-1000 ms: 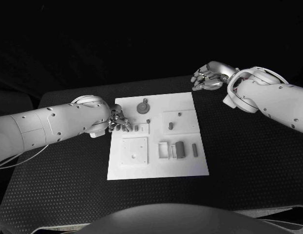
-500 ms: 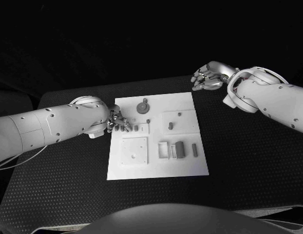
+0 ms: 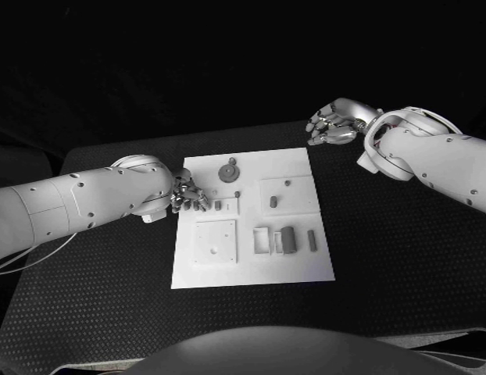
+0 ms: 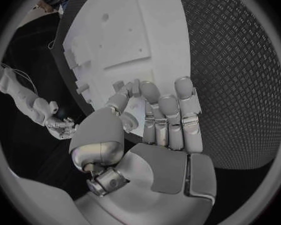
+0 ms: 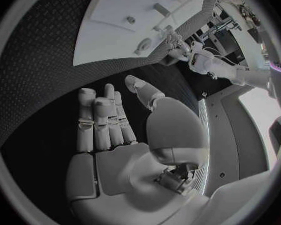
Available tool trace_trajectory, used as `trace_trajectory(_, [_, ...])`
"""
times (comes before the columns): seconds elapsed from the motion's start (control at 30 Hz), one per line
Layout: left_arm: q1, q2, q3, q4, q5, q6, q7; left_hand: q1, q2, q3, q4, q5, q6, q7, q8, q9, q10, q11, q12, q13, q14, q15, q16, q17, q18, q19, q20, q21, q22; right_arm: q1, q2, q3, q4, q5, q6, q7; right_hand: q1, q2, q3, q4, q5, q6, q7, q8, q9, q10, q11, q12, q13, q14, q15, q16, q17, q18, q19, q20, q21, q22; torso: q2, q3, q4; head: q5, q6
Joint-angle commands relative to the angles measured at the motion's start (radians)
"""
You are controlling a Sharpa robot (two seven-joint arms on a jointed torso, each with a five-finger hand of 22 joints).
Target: Assemble the parts on the task board
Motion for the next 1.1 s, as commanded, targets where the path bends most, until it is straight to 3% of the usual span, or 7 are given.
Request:
trace_trajectory(0.03, [-0.002,-0.002,-0.001,0.003,0.033,-0.024,0.014,0.005,0.012,0.006,-0.002,0.009,-0.007,0.0,0.003,-0.001,-0.005,0.0,-0.002,-0.001,-0.001,-0.009,-0.005,-0.002,-0.005,0.006,-0.001,-0.004,0.014,-0.001,-0.001,0.0,0.0,0.0,0.013,0.006,-0.011,0.001,0.0,0.007,0.006,-0.009,0.017,0.006,0.002,0.014,0.011,-0.005,0.001,-0.007,0.002,0.004,-0.001,0.046,0.0,-0.007,-0.002,0.018,0.0,0.0007,-0.0002,-0.001,0.0])
trace_trajectory(0.2, [-0.002,-0.005,-0.001,0.006,0.046,-0.024,0.02,0.014,0.029,0.012,-0.007,0.041,-0.012,0.002,0.003,-0.002,-0.008,0.002,-0.004,-0.003,-0.004,-0.006,-0.007,-0.003,-0.006,0.003,-0.001,-0.006,0.015,-0.002,-0.001,0.0,0.0,0.0,0.015,0.005,-0.011,0.001,0.0,0.007,0.006,-0.009,0.017,0.006,0.002,0.015,0.011,-0.005,0.001,-0.007,0.002,0.004,-0.001,0.046,0.0,-0.007,-0.002,0.018,0.0,0.0004,0.0,-0.001,0.0])
trace_trajectory(0.6, [-0.001,-0.009,0.001,0.008,0.07,-0.026,0.02,0.014,0.031,0.01,-0.006,0.047,-0.014,0.003,0.003,-0.002,-0.01,0.003,-0.004,-0.003,-0.005,-0.006,-0.007,-0.004,-0.006,0.001,-0.001,-0.007,0.016,-0.003,-0.001,0.0,-0.001,0.0,0.018,0.004,-0.011,0.001,0.001,0.007,0.006,-0.009,0.016,0.006,0.002,0.015,0.01,-0.005,0.001,-0.007,0.002,0.004,-0.001,0.046,0.0,-0.007,-0.002,0.018,0.0,0.0004,0.0005,-0.003,0.0])
trace_trajectory(0.8, [-0.001,-0.011,0.002,0.008,0.07,-0.024,0.017,-0.004,0.01,-0.003,-0.003,0.04,-0.016,0.004,0.003,-0.003,-0.012,0.004,-0.004,-0.004,-0.006,-0.005,-0.008,-0.005,-0.006,0.0,-0.002,-0.008,0.016,-0.004,-0.001,0.0,-0.001,0.0,0.017,0.004,-0.011,0.001,0.001,0.007,0.006,-0.009,0.016,0.006,0.002,0.015,0.01,-0.005,0.001,-0.007,0.002,0.004,-0.001,0.046,0.0,-0.007,-0.002,0.018,0.0,0.0001,0.0006,-0.002,0.0])
trace_trajectory(0.9, [-0.001,-0.011,0.002,0.007,0.07,-0.024,0.015,-0.016,0.0,-0.009,-0.001,0.02,-0.017,0.003,0.003,-0.003,-0.012,0.004,-0.004,-0.005,-0.007,-0.006,-0.008,-0.005,-0.005,0.0,-0.003,-0.009,0.016,-0.004,-0.001,0.0,0.0,0.0,0.018,0.004,-0.011,0.001,0.001,0.007,0.006,-0.009,0.016,0.006,0.002,0.015,0.01,-0.005,0.001,-0.007,0.002,0.004,-0.001,0.046,0.0,-0.007,-0.002,0.018,0.0,0.0002,0.0008,-0.002,0.0])
trace_trajectory(1.1, [-0.001,-0.01,0.002,0.005,0.059,-0.024,0.014,-0.017,0.0,-0.008,-0.002,0.008,-0.017,0.003,0.003,-0.003,-0.012,0.003,-0.004,-0.005,-0.007,-0.007,-0.008,-0.006,-0.005,0.0,-0.004,-0.01,0.016,-0.004,-0.001,0.0,0.0,0.0,0.018,0.005,-0.011,0.001,0.001,0.007,0.006,-0.009,0.016,0.006,0.002,0.015,0.01,-0.005,0.002,-0.007,0.002,0.004,-0.001,0.046,0.0,-0.007,-0.002,0.018,0.0,0.0006,0.0004,-0.001,0.0])
